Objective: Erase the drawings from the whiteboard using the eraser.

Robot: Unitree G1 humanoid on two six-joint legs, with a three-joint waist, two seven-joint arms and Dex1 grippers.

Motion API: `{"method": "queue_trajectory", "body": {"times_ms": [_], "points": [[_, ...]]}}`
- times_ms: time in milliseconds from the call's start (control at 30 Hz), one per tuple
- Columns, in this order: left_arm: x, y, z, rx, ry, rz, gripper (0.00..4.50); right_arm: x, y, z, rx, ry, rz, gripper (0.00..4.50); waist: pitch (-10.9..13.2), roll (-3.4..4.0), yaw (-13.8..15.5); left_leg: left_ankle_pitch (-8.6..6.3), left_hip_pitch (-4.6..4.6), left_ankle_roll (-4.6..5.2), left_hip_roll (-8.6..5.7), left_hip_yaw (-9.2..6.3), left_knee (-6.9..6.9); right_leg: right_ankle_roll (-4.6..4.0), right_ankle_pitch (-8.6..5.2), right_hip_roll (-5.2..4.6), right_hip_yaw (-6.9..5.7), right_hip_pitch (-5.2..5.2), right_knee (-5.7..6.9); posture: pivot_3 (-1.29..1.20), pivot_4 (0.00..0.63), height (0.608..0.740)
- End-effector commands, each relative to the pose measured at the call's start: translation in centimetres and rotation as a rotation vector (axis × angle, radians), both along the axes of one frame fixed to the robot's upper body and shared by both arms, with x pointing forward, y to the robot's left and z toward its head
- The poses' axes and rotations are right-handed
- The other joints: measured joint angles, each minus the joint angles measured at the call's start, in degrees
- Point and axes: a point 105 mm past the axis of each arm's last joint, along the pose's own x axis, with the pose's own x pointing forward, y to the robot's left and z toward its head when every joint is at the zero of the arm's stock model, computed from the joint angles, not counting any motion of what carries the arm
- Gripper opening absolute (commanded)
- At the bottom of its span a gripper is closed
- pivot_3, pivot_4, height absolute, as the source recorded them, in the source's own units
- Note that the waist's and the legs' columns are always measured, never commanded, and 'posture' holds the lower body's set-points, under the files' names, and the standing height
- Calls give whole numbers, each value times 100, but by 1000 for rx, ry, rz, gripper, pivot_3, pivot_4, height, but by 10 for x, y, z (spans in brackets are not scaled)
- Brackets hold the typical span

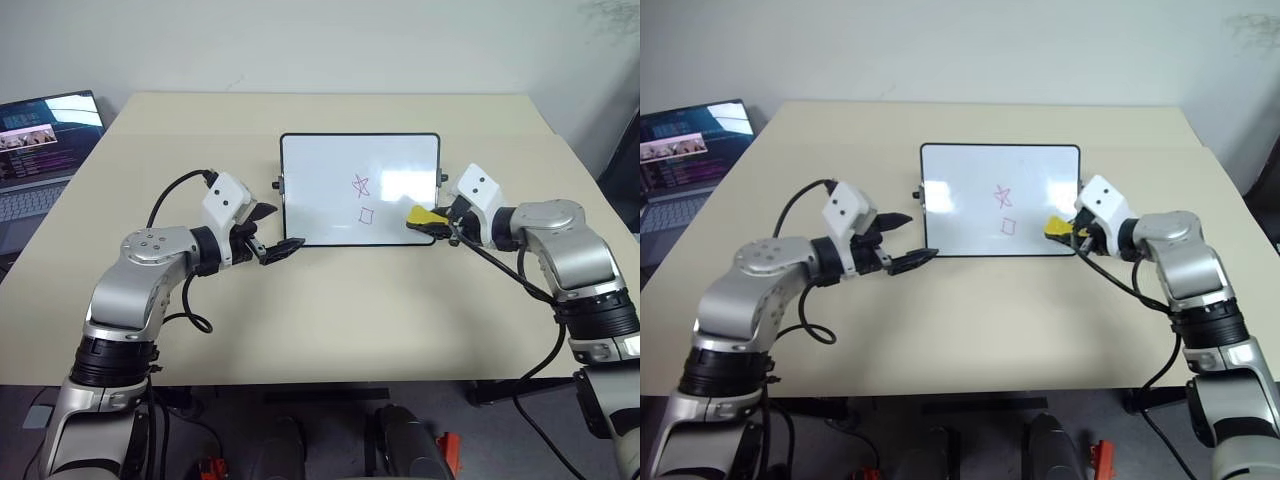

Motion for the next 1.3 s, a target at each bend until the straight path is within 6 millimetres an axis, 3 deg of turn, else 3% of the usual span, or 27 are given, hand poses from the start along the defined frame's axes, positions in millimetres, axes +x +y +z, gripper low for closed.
{"method": "queue_trajectory", "body": {"times_ms": [33,300,533,833,1300], "points": [[0,0,17,-2,-76,0,4500,-1,1,20,-1,-51,7,1018,0,0,2,0,0,0,0,0,0,0,0,0,0,0,0,0,150,740],[0,-3,22,5,-87,-20,4500,1,5,33,16,-85,12,1018,0,-1,1,0,0,0,0,0,1,0,0,0,0,0,0,0,150,740],[1,-2,45,37,-154,-30,4500,6,8,55,-18,-149,24,1018,1,-1,0,0,0,0,0,0,3,0,0,0,-1,0,1,0,150,740],[0,0,48,100,-157,-37,4500,14,-1,61,-119,-168,0,1018,1,-1,1,0,-1,0,0,1,2,1,-2,0,-1,0,0,0,150,740],[0,0,44,106,-144,-40,4500,16,9,65,-94,-187,27,1018,1,-1,-5,0,-1,0,0,1,2,0,-2,-1,-2,0,0,0,150,740]]}}
